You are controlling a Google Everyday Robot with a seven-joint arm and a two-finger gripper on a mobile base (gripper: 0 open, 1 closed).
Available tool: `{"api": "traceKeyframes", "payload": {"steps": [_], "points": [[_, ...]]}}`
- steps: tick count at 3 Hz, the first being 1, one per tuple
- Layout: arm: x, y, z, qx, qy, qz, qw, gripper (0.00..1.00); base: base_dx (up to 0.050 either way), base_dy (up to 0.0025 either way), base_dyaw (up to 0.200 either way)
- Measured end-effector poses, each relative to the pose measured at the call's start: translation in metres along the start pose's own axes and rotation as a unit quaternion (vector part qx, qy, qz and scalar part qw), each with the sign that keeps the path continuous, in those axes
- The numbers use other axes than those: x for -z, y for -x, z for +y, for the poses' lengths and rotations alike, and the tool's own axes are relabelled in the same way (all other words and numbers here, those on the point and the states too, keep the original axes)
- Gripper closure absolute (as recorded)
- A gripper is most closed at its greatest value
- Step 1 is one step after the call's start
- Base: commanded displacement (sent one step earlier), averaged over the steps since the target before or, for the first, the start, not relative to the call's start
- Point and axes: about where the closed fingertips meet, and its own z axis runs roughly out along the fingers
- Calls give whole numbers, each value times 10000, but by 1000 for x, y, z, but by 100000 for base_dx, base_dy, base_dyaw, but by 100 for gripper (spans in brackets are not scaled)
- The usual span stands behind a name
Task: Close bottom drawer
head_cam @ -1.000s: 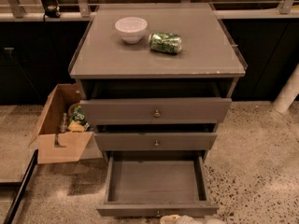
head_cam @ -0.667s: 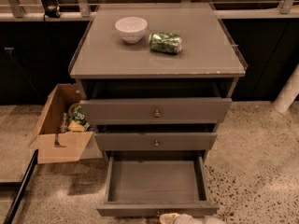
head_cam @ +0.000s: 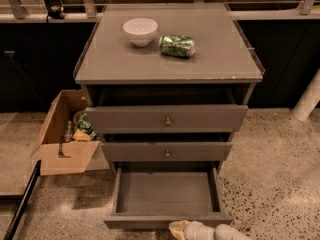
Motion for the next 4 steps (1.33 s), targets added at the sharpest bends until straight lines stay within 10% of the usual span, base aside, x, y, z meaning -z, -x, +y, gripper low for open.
{"api": "traceKeyframes", "payload": {"steps": [4], "points": [[-5,7,-32,-13,-144,-145,9998,100,0,0,0]]}}
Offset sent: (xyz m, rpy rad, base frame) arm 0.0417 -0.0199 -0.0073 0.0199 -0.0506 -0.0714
